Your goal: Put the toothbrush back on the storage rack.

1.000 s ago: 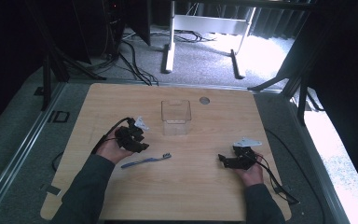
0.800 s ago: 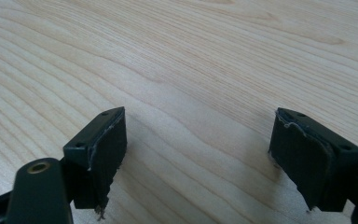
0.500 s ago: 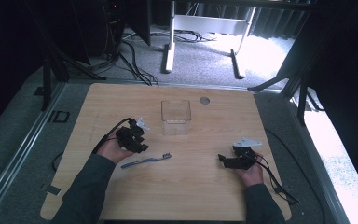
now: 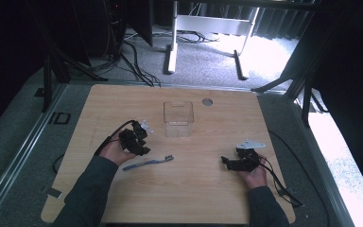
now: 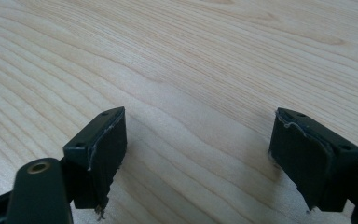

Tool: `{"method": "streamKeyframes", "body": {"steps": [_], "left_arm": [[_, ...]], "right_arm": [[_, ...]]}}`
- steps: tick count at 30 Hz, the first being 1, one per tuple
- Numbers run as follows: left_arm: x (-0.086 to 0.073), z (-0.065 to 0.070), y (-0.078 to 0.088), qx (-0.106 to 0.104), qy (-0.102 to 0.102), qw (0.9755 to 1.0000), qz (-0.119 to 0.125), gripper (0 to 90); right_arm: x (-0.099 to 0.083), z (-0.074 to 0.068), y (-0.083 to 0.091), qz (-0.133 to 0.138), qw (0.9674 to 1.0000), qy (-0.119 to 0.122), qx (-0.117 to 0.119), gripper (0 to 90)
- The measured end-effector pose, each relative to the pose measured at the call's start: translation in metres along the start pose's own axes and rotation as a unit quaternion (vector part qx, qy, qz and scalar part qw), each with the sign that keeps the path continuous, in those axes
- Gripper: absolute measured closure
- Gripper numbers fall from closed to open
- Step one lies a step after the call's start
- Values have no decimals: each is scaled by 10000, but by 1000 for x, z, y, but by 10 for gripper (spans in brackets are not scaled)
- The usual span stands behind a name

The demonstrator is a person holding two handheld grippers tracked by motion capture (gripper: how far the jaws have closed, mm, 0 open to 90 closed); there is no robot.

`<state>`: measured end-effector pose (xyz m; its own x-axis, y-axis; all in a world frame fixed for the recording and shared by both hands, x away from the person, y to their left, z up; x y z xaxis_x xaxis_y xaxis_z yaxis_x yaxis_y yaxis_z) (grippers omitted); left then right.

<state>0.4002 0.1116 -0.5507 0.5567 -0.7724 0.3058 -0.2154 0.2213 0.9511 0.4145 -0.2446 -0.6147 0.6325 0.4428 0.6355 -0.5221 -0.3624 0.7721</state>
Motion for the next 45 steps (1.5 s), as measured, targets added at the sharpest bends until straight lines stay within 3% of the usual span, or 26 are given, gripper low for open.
{"method": "streamKeyframes", "body": {"steps": [45], "left_arm": [[-3,8,-15,-1,-375,9970,-672,658]], "right_arm": [[0,0,0,0,10000,7,-1,184]]}}
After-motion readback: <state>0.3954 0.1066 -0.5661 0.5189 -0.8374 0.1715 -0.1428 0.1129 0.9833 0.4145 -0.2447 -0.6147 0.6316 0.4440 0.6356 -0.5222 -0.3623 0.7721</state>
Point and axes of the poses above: each handheld gripper's, and its own axes: y roughly backward along the jaws, x roughly out of its top, z roughly to its right, the point moved 8 cm from there along -y, roughly forward along the jaws, and after that the axes turned 7 degrees about -z, right-handed, at the moved point
